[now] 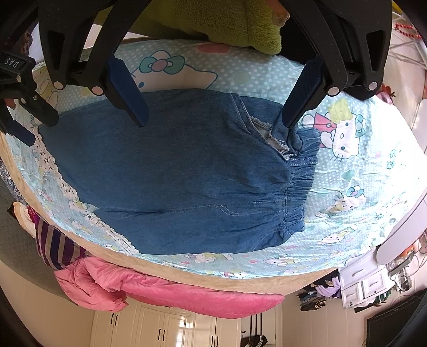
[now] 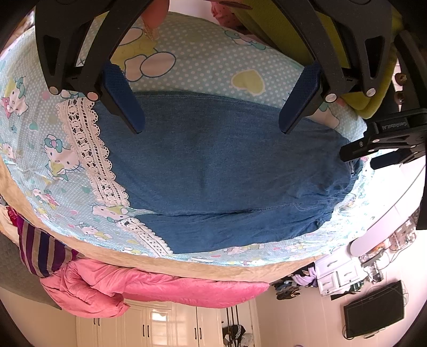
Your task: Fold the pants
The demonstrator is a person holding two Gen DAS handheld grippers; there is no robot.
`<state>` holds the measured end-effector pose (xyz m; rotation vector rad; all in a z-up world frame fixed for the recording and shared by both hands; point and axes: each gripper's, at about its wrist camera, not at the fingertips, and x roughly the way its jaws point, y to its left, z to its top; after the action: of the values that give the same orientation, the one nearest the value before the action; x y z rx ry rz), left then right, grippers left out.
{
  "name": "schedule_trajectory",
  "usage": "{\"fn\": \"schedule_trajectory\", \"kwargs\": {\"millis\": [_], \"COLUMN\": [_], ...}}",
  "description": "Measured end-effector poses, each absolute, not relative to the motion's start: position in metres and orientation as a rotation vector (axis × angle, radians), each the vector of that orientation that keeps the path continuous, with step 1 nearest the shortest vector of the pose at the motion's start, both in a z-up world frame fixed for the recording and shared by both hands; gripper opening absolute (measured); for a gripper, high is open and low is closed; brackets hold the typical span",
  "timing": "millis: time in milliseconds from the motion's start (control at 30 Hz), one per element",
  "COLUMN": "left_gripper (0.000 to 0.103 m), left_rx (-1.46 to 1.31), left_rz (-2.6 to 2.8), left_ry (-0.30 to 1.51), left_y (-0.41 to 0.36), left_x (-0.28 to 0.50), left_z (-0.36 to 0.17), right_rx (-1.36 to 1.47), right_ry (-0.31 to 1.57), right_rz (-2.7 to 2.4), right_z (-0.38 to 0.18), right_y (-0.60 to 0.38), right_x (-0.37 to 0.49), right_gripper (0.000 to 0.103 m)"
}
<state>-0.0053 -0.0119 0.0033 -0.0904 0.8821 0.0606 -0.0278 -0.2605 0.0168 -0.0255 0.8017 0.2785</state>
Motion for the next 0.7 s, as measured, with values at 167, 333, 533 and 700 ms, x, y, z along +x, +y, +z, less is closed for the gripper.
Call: {"fn": "schedule_trajectory", "kwargs": {"millis": [167, 333, 533, 700], "left_gripper": [0.099, 0.099, 0.099, 0.099], "left_rx": [-0.088, -0.082, -0.09, -0.076], "left_rz": [0.055, 0.06, 0.054, 0.018], "left_ry": [0.888, 0.892, 0.902, 0.916], "left_y": [-0.013, -0.011, -0.002, 0.002], "left_x": [-0.002, 0.007, 0.027, 0.05], "left_z": [0.0, -0.003, -0.007, -0.011], "right_rx": [-0.027, -0.039, -0.058, -0.096], "right_ry": [0.798, 0.778, 0.809, 0.893], "right_rz": [0.275, 0.265, 0.172, 0.134], "right_z": [0.016, 0.026, 0.035, 0.022], "right_y": [-0.263, -0.277, -0.328, -0.372], "right_x": [-0.024, 0.001, 0.058, 0.115], "right_gripper": [0.095, 0.095, 0.095, 0.095]}}
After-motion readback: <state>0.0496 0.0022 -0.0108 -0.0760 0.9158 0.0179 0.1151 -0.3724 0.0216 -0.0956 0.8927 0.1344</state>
